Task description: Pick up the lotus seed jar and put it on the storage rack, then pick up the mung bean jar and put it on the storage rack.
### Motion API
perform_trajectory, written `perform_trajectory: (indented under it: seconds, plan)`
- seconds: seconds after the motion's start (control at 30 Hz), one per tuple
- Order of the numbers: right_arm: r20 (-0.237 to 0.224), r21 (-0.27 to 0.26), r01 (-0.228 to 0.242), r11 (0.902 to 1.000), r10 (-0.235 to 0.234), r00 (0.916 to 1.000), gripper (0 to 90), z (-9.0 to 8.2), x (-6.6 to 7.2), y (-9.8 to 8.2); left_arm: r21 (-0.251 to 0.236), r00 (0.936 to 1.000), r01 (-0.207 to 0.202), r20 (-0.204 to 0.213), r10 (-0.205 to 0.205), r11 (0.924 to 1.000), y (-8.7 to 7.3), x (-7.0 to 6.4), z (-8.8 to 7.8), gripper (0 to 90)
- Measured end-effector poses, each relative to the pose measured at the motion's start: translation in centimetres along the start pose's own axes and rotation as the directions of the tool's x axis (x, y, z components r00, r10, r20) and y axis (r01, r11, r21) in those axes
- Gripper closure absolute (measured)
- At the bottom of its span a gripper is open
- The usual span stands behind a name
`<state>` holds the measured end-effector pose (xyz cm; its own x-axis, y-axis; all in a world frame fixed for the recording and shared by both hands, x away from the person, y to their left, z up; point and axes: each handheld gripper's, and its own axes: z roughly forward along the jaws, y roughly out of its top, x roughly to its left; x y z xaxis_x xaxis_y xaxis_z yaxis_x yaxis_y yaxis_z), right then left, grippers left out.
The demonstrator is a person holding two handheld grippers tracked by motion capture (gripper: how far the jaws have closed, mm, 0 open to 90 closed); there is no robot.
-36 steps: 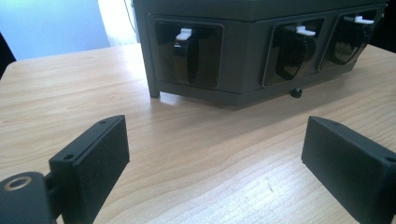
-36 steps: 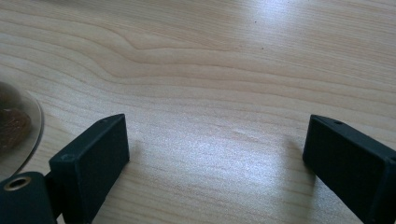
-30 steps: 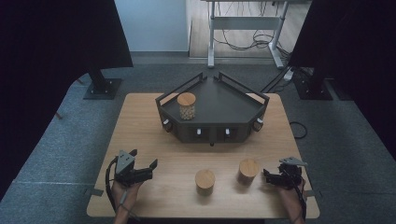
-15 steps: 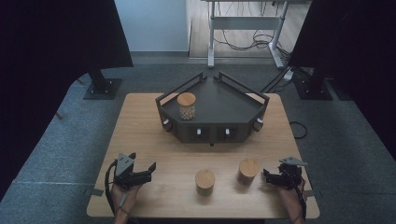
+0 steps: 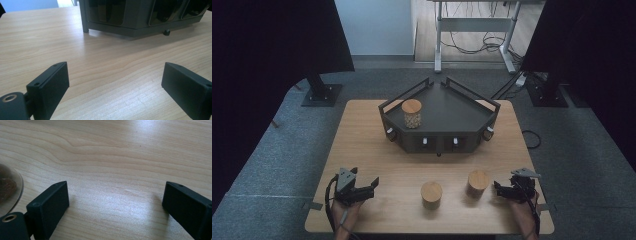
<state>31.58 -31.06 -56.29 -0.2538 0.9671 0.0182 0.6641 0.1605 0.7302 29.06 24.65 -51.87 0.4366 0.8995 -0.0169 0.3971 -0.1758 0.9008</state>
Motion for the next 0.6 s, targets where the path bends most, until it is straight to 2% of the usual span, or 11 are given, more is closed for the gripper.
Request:
perform_trajectory:
  seconds: [0.17, 0.33, 0.6]
  plan:
    - [-0.001, 0.000, -0.001, 1.0000, 0.001, 1.0000, 6.3, -0.01, -0.01, 0.00, 0.005, 1.0000, 0.003, -0.001, -0.003, 1.0000, -0.25, 0.05, 0.11, 7.5]
    - [-0.046, -0.019, -0.016, 0.9997, 0.015, 0.9988, 8.0, -0.21, -0.34, -0.07, 0.024, 0.9999, 0.017, -0.003, -0.017, 0.9996, -0.63, 0.40, 0.47, 7.3]
    - [-0.039, -0.035, -0.013, 0.9993, 0.012, 0.9992, 8.6, -0.55, -0.32, -0.05, 0.050, 0.9998, 0.016, -0.009, -0.016, 0.9986, -1.08, 0.51, 1.00, 7.2]
